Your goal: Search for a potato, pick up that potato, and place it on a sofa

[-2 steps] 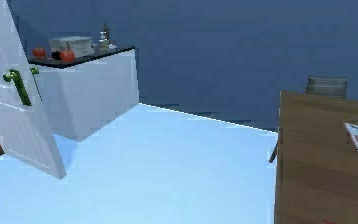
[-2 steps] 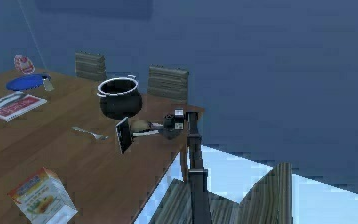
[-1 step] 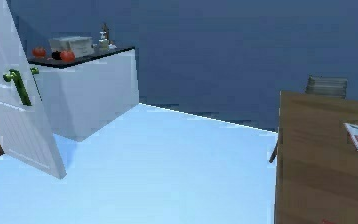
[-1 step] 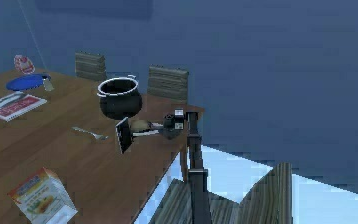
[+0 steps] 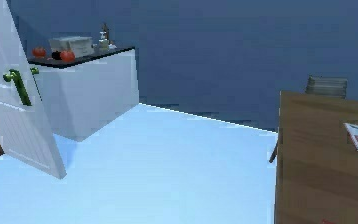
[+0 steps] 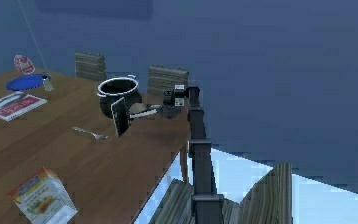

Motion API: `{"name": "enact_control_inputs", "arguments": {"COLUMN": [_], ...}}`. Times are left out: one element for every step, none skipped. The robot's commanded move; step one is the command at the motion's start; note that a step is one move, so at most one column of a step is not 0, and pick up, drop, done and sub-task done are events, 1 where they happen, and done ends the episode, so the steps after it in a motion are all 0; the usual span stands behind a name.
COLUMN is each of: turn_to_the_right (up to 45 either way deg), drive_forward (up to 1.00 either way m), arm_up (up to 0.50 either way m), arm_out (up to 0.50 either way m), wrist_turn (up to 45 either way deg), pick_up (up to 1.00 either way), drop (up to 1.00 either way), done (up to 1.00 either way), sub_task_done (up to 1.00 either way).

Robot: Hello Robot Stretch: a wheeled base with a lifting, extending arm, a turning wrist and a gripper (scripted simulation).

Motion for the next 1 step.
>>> {"name": "enact_control_inputs", "arguments": {"turn_to_the_right": [0.0], "drive_forward": [0.00], "arm_up": [0.18], "arm_out": [0.00], "wrist_turn": [0.0], "pick_up": [0.00], "drop": [0.00], "done": [0.00], "sub_task_done": [0.00]}}
